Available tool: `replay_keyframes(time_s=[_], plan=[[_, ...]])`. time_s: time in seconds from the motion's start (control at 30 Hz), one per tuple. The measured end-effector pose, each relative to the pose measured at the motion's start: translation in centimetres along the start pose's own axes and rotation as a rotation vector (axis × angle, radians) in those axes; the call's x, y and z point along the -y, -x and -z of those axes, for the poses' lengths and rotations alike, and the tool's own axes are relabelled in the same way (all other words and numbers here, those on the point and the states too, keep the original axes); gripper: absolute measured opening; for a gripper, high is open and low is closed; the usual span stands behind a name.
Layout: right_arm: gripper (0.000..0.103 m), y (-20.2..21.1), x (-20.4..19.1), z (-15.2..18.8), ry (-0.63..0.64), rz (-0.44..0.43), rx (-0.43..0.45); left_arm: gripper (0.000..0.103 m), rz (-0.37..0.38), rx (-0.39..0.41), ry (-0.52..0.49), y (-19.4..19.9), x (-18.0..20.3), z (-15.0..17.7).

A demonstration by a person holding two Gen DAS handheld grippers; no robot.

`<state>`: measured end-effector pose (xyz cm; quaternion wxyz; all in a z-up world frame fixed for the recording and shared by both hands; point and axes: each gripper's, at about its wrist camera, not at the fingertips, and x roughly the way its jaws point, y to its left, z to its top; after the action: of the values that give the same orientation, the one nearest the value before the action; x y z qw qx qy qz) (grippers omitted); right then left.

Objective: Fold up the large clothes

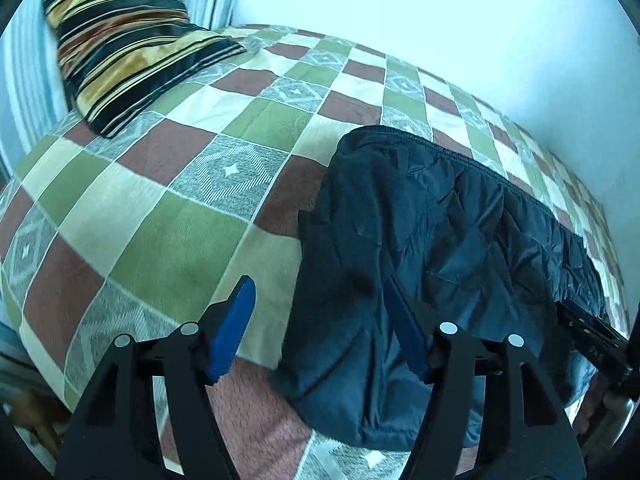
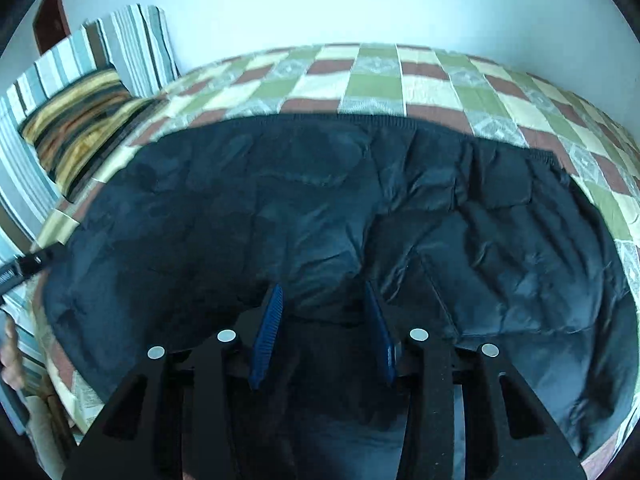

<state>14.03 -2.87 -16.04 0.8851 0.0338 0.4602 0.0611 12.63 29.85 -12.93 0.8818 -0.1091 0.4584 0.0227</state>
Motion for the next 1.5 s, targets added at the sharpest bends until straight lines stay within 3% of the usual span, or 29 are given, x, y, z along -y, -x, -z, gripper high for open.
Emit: replay_keyframes(time_s=[0.1, 0.3, 0.6, 1.1, 1.2, 1.3, 1.4, 1.5], plan=[[0.043, -1.3, -0.2, 0.4, 0.008, 0.019, -0.029, 0.066, 0.009, -0.04, -0.028, -1.1, 0.1, -0.8], [0.043, -1.6, -0.6, 0.9, 0.017, 0.035, -0.02, 0.066, 0.097, -0.132, -0.085, -3.5, 0.5, -2.3], [0.043, -1.6, -0.8, 0.9, 0.027, 0.046, -0.01, 0.066, 0.183, -0.252, -0.069, -7.1, 0.5, -2.9], [0.043, -1.7, -0.8, 1.1, 0.037, 0.054, -0.002, 0.071, 0.197, -0.329, -0.126, -10.0, 1.9, -3.2], [0.043, -1.8, -0.9, 1.1, 0.037, 0.055, -0.002, 0.076, 0.194, -0.328, -0.132, -9.8, 1.5, -3.5], [0.043, -1.8, -1.0, 1.0, 0.035, 0.056, -0.001, 0.089, 0.176, -0.328, -0.131, -10.0, 0.5, -3.3], [0.043, -1.8, -1.0, 1.1, 0.035, 0.057, 0.001, 0.09, 0.229, -0.364, -0.086, -11.0, -0.3, -3.0], [0.043, -1.8, -1.0, 1.1, 0.034, 0.057, 0.001, 0.087, 0.263, -0.369, -0.106, -11.2, 0.3, -3.0]])
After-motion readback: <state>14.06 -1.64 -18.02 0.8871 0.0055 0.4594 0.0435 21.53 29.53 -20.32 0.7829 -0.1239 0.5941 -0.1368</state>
